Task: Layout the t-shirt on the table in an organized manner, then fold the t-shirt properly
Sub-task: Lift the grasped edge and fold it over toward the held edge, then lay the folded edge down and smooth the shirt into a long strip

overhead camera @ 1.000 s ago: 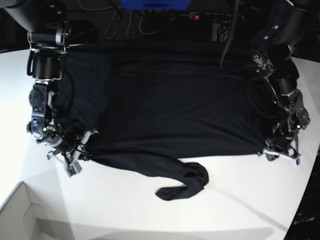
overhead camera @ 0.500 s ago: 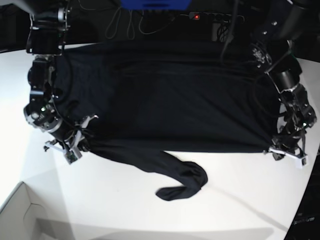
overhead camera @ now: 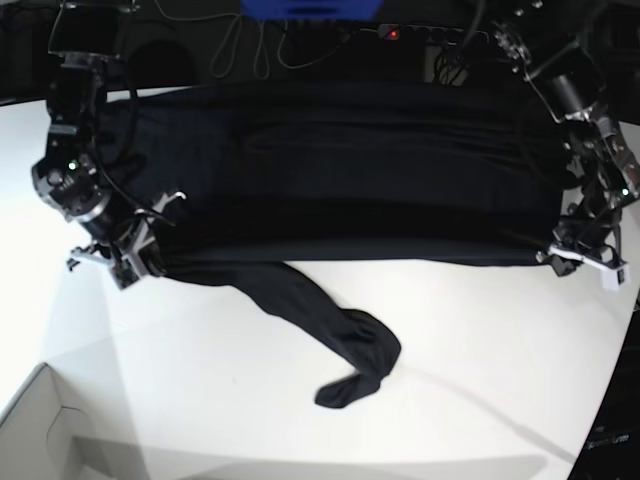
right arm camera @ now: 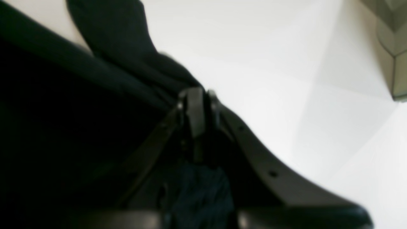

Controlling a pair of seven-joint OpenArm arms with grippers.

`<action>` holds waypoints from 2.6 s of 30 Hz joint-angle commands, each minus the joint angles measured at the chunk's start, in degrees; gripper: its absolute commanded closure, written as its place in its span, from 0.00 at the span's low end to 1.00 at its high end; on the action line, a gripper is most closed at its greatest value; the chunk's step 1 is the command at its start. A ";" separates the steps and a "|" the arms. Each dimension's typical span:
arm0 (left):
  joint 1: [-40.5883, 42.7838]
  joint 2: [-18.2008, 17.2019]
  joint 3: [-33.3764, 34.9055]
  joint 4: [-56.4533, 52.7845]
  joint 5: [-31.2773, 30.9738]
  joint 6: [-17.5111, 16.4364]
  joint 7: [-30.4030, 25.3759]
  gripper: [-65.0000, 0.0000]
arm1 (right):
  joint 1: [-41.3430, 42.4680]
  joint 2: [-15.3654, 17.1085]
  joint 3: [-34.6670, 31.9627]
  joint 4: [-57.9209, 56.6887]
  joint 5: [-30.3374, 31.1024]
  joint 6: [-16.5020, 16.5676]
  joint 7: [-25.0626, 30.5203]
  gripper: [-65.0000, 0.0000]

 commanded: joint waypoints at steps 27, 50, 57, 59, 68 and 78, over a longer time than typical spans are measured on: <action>19.56 -1.18 -0.20 17.55 -10.62 -0.05 -0.70 1.00 | -16.16 0.91 4.01 9.28 0.21 -0.14 1.34 1.00; 22.72 -1.18 -5.39 17.38 -10.53 -0.14 -0.52 1.00 | -20.47 -0.49 4.01 9.28 0.12 -0.14 1.26 1.00; 23.69 0.75 -5.30 17.38 -10.27 -0.14 -0.44 1.00 | -21.08 -0.67 4.01 9.28 0.12 -0.14 1.34 1.00; 24.31 0.75 -5.30 17.55 -10.53 -0.14 -0.44 1.00 | -21.79 -0.40 4.01 9.28 0.12 -0.14 1.34 1.00; 25.98 0.75 -5.30 17.29 -10.09 -0.14 -0.44 1.00 | -23.90 0.21 3.66 9.28 0.12 -0.14 1.34 1.00; 26.06 1.72 -5.47 16.41 -10.01 -0.14 -0.44 1.00 | -24.25 0.03 4.01 9.10 0.04 -0.14 0.91 1.00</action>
